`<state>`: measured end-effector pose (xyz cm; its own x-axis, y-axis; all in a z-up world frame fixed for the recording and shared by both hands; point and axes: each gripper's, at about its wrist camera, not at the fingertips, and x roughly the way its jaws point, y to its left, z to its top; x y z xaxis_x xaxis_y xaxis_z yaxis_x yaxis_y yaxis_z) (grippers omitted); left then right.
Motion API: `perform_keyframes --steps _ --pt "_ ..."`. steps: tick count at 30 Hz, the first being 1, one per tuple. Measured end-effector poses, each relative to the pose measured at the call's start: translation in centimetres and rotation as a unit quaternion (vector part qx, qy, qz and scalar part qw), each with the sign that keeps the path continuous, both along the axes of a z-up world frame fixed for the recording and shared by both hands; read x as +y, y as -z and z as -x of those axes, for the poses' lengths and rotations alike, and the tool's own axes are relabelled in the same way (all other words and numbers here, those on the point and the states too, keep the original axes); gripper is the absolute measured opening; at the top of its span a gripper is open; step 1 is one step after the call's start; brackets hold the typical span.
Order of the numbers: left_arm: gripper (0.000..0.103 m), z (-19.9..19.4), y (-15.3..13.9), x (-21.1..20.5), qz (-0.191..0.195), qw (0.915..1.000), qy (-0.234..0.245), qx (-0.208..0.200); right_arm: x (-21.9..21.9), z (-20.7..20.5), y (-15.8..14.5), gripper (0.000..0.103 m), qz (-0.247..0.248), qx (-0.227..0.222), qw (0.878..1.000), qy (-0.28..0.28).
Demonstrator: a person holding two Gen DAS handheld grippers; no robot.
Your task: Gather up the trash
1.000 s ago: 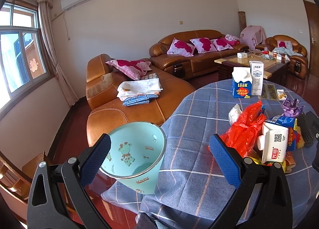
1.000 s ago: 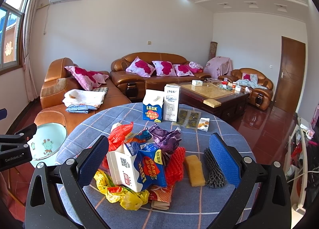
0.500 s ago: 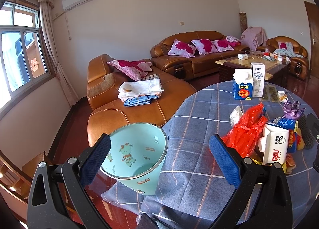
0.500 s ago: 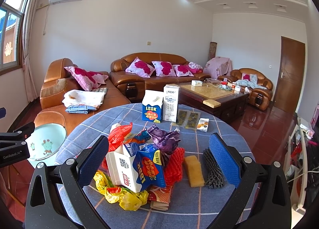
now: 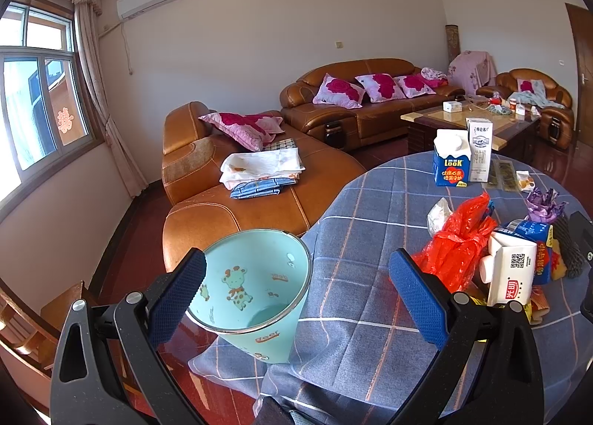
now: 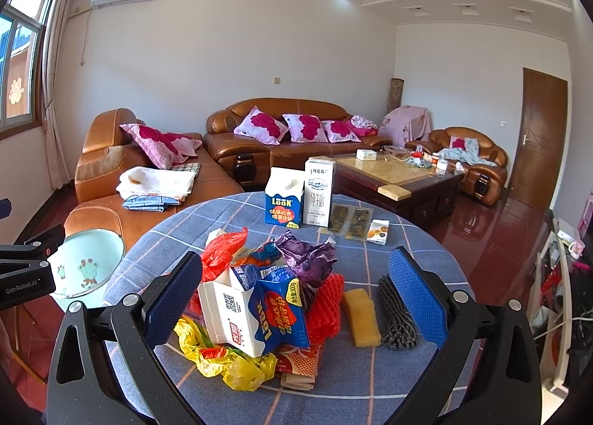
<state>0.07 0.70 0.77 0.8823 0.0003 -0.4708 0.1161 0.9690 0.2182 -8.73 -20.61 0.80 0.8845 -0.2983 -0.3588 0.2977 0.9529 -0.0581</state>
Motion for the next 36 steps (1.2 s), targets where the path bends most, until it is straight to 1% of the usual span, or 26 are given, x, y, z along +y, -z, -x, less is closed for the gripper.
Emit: perform_keyframes --steps 26,29,32,36 --pt "0.097 0.0 0.0 0.0 0.001 1.0 -0.001 0.001 0.6 0.0 0.0 0.098 0.0 0.0 1.0 0.002" --pt "0.097 -0.3 0.5 0.0 0.003 1.0 0.0 0.006 0.4 -0.2 0.3 0.098 0.0 0.003 1.0 0.006" --pt "0.097 -0.9 1.4 -0.1 0.003 1.0 -0.003 0.009 -0.6 -0.3 0.9 0.098 -0.002 0.0 1.0 0.023" --pt "0.097 -1.9 2.9 -0.9 0.005 0.9997 0.007 0.023 -2.1 -0.7 2.1 0.098 -0.011 0.002 0.999 0.045"
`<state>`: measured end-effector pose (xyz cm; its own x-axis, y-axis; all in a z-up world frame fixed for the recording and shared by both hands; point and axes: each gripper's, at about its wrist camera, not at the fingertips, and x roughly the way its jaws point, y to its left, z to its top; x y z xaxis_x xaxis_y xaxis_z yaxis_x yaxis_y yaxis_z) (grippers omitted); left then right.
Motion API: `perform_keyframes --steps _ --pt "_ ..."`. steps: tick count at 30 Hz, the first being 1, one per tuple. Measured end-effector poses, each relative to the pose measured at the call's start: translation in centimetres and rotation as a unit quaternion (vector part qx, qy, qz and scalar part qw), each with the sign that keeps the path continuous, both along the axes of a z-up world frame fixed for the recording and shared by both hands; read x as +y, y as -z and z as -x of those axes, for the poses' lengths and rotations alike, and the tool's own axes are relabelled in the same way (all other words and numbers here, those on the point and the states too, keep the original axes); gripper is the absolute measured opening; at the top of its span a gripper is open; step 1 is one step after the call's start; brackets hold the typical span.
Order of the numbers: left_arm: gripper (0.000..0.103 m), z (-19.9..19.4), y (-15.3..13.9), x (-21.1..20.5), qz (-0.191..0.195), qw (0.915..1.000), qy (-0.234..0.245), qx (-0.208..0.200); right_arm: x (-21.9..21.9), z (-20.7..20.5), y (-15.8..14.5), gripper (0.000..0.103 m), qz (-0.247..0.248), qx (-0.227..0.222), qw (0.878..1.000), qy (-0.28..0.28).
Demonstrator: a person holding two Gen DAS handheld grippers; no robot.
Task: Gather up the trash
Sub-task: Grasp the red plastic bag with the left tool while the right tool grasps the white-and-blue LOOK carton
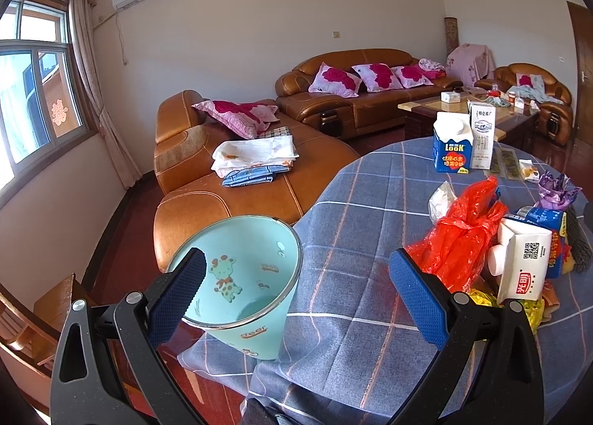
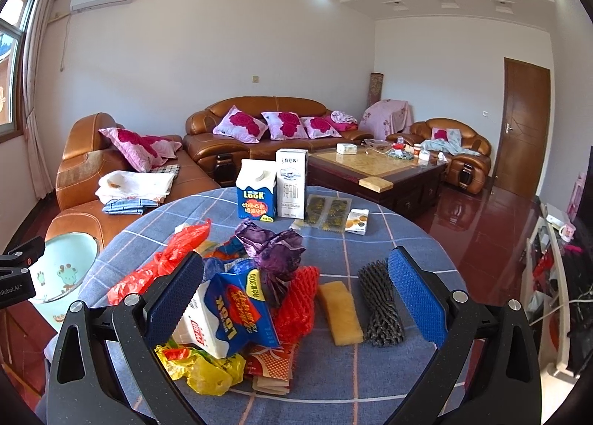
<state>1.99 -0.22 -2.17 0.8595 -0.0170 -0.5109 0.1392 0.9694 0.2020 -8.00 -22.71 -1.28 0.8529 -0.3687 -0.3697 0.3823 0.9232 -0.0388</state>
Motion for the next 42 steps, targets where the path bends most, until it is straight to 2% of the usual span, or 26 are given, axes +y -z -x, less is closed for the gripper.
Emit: perform_keyframes --steps 4,8,19,20,21,23,24,25,27,28,30,33,38,40,42 --pt "0.097 -0.1 1.1 -1.8 0.0 0.9996 0.027 0.003 -0.7 -0.4 1.2 0.097 -0.006 0.0 1.0 0.005" --pt "0.097 -0.5 2.4 -4.3 -0.01 0.9983 0.057 0.002 -1.0 -0.6 2.2 0.087 -0.012 0.003 1.0 0.003" --pt "0.095 -1.0 5.0 -8.6 -0.015 0.9915 0.128 0.018 -2.3 -1.0 3.7 0.087 -0.036 0.003 0.999 0.0" --pt "0.09 -1.1 5.1 -8.8 -0.012 0.9908 0.133 0.02 -2.4 -1.1 3.8 0.087 -0.037 0.005 0.999 0.001" --pt "0.081 -1.2 5.2 -8.9 -0.006 0.9895 0.142 0.026 -2.4 -1.2 4.0 0.087 -0.037 0.007 0.999 0.002" --pt "0.071 -1.4 5.6 -9.2 0.002 0.9871 0.155 0.041 -2.5 -1.3 4.2 0.087 -0.038 0.009 0.999 0.002" --pt "0.059 -1.5 5.8 -9.3 0.005 0.9857 0.162 0.046 -2.6 -1.4 4.3 0.087 -0.039 0.009 0.999 0.002" --pt "0.051 -1.6 6.0 -9.4 0.007 0.9843 0.168 0.053 -2.7 -1.4 4.3 0.087 -0.04 0.008 0.999 0.003" --pt "0.02 -1.8 6.5 -9.5 0.015 0.981 0.18 0.071 -2.8 -1.4 4.4 0.087 -0.042 0.007 0.999 0.002" --pt "0.013 -2.0 6.7 -9.7 0.019 0.9794 0.185 0.08 -2.8 -1.4 4.4 0.087 -0.043 0.007 0.999 0.001" --pt "0.007 -2.2 6.9 -9.7 0.021 0.9786 0.186 0.085 -2.9 -1.5 4.4 0.087 -0.047 0.008 0.999 -0.003" --pt "0.005 -1.7 6.4 -9.3 0.027 0.9787 0.188 0.078 -2.8 -1.5 4.3 0.086 -0.048 0.008 0.999 -0.01" --pt "0.005 0.0 3.9 -7.6 0.035 0.9825 0.178 0.042 -2.0 -1.0 3.7 0.084 -0.04 -0.007 0.999 -0.026" --pt "0.005 0.5 3.3 -6.8 0.036 0.9845 0.169 0.031 -1.6 -0.9 3.5 0.092 -0.044 -0.009 0.998 -0.048" --pt "0.005 0.6 3.0 -6.0 0.036 0.9869 0.155 0.029 -0.9 -1.1 3.5 0.095 -0.046 -0.006 0.996 -0.071"
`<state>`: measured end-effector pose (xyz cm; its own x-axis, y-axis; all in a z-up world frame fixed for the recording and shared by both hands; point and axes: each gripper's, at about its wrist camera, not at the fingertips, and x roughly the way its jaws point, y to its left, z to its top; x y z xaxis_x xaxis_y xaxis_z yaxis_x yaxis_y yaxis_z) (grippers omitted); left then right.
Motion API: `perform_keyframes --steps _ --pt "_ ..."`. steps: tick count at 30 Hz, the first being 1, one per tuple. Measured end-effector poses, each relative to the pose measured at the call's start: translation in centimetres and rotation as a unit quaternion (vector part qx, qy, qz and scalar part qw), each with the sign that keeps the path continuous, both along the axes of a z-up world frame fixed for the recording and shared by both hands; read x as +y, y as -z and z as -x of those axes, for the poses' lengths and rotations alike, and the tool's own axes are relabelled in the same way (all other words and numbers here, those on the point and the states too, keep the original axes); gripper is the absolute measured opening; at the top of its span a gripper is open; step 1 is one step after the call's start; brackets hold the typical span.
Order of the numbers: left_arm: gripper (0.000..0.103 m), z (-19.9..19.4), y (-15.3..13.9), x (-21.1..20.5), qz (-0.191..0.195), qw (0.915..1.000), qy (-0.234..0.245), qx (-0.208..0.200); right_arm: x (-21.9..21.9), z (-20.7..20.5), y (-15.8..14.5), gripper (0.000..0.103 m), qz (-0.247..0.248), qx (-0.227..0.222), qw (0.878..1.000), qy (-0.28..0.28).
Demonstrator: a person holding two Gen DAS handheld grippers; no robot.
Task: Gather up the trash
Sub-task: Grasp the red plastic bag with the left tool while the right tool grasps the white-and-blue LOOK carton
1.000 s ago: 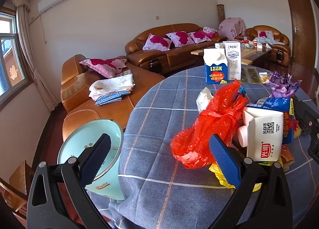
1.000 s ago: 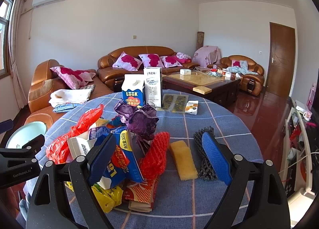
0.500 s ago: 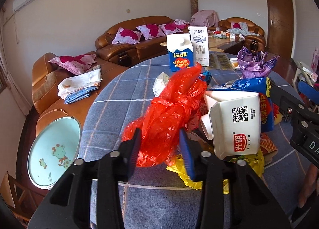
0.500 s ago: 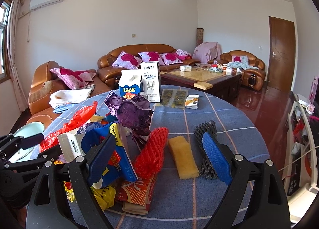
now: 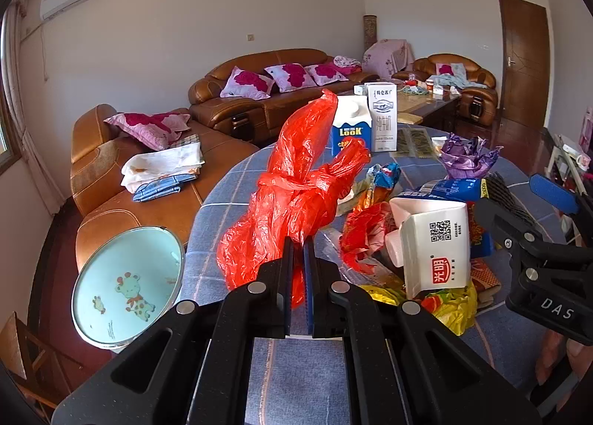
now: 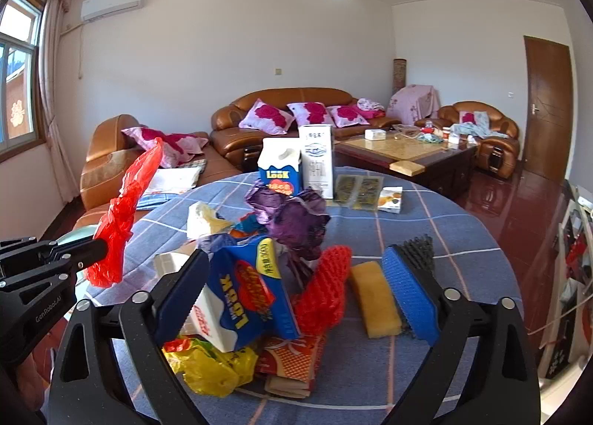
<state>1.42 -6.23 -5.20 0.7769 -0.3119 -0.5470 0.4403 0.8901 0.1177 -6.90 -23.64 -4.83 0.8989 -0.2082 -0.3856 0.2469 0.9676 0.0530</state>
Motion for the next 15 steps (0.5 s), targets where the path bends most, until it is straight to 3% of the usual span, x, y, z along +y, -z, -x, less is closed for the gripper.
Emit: perform_keyframes --steps 7,13,15 --pt "0.005 -0.7 0.2 1.0 -0.004 0.9997 -0.025 0.002 2.8 -2.4 1.1 0.096 0.038 0.055 0.997 -0.046" --pt "0.005 -1.0 0.3 1.3 -0.003 0.9995 -0.03 0.007 3.0 -3.6 2.0 0.093 0.036 0.083 0.994 -0.068" --pt "0.005 -1.1 0.2 1.4 -0.003 0.9995 -0.03 0.007 2.9 -3.5 2.0 0.062 0.026 0.088 0.992 -0.084"
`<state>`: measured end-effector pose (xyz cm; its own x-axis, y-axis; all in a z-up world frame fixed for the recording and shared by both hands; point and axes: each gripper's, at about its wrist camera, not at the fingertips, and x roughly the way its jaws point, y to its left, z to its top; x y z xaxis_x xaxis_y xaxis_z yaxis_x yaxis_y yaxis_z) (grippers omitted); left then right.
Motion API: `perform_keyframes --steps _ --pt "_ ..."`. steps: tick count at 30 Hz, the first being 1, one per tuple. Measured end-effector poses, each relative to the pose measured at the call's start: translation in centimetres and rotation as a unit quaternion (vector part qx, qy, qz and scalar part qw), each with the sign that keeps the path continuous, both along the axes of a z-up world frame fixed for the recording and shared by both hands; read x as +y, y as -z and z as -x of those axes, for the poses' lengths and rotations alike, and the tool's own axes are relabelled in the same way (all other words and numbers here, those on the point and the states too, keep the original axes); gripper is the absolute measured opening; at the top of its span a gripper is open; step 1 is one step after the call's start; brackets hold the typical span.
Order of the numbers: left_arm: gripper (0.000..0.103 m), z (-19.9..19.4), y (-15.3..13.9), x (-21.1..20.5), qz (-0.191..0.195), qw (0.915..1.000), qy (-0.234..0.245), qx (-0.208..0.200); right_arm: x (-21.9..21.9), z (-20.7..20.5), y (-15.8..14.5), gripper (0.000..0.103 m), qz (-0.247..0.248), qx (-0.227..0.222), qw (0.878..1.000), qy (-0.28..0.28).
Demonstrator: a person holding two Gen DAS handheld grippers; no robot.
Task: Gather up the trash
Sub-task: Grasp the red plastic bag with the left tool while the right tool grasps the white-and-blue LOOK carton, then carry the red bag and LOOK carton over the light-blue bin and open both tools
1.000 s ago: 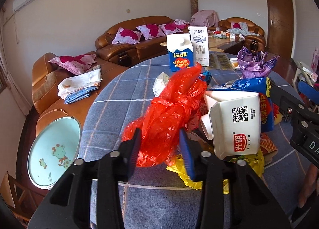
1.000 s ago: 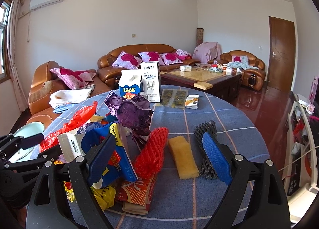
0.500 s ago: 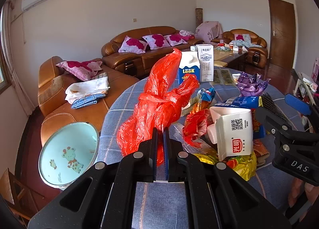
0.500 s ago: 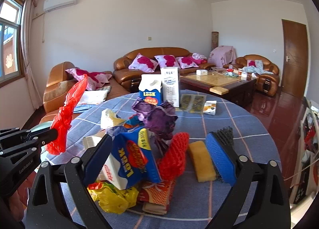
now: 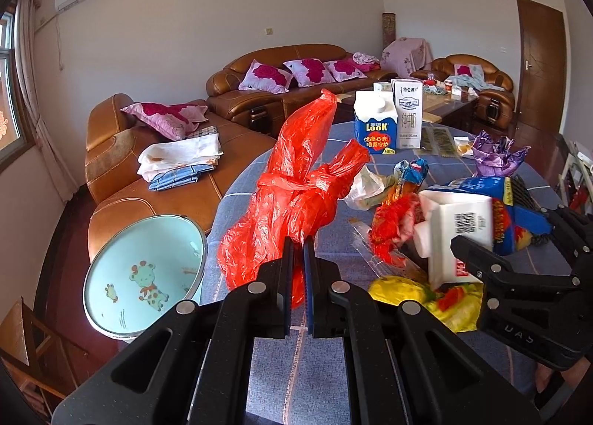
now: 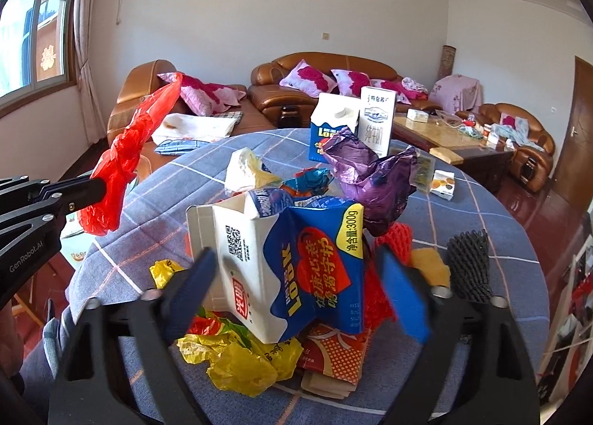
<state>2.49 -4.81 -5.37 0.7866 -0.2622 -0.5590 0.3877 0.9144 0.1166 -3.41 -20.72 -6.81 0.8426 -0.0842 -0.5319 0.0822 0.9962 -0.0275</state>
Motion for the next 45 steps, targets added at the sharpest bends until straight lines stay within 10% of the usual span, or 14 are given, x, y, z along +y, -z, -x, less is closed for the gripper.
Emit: perform_keyframes --steps 18,45 --pt "0.005 0.0 -2.3 2.6 0.021 0.9983 -0.049 -0.025 0.9 1.8 -3.5 0.056 -0.018 -0.075 0.997 -0.019" --pt "0.005 -4.3 -4.0 10.7 0.002 0.9782 -0.205 -0.034 7.2 -7.4 -6.9 0.056 -0.015 -0.108 0.989 -0.099"
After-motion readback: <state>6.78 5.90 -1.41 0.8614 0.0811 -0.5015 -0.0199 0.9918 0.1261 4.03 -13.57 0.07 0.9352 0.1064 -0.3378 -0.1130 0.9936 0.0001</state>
